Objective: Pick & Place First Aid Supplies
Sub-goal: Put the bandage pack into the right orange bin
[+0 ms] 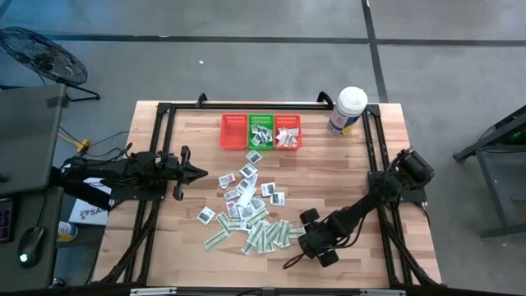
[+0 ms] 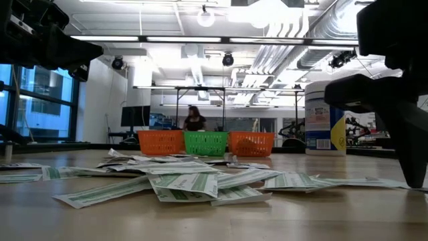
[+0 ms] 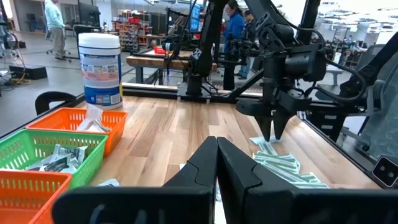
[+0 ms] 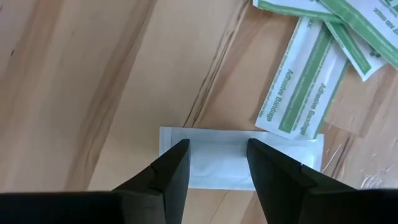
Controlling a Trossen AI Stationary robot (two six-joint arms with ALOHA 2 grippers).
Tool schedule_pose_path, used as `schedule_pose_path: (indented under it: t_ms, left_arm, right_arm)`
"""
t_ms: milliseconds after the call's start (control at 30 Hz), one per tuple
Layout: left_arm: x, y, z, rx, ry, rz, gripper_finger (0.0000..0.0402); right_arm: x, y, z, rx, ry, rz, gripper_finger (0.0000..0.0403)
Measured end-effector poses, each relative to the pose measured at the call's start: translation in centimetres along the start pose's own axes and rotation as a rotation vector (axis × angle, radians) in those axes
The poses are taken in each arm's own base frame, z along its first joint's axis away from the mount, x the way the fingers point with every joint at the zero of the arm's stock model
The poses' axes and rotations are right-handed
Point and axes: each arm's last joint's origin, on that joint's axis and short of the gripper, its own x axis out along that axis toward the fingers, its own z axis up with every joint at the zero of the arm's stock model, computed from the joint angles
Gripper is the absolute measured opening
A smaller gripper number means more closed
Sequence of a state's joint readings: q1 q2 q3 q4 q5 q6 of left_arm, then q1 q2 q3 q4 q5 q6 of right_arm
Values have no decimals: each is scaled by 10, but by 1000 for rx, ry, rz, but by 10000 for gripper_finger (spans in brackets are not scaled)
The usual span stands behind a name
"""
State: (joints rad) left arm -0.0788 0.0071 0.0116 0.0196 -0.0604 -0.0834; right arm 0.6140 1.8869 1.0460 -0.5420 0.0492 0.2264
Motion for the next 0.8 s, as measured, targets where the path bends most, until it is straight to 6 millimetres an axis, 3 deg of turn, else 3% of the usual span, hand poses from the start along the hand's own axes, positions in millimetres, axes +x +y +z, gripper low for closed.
schedule_pose_path:
  t_ms: [467,800]
  left_arm:
    - [0,0,0,0,0,-1,1]
    - [0,0,0,0,0,0,1]
  right_arm:
    - [2,-37,8,428,-34,-22,155]
    - [3,-47,10,499,-65,-62,155]
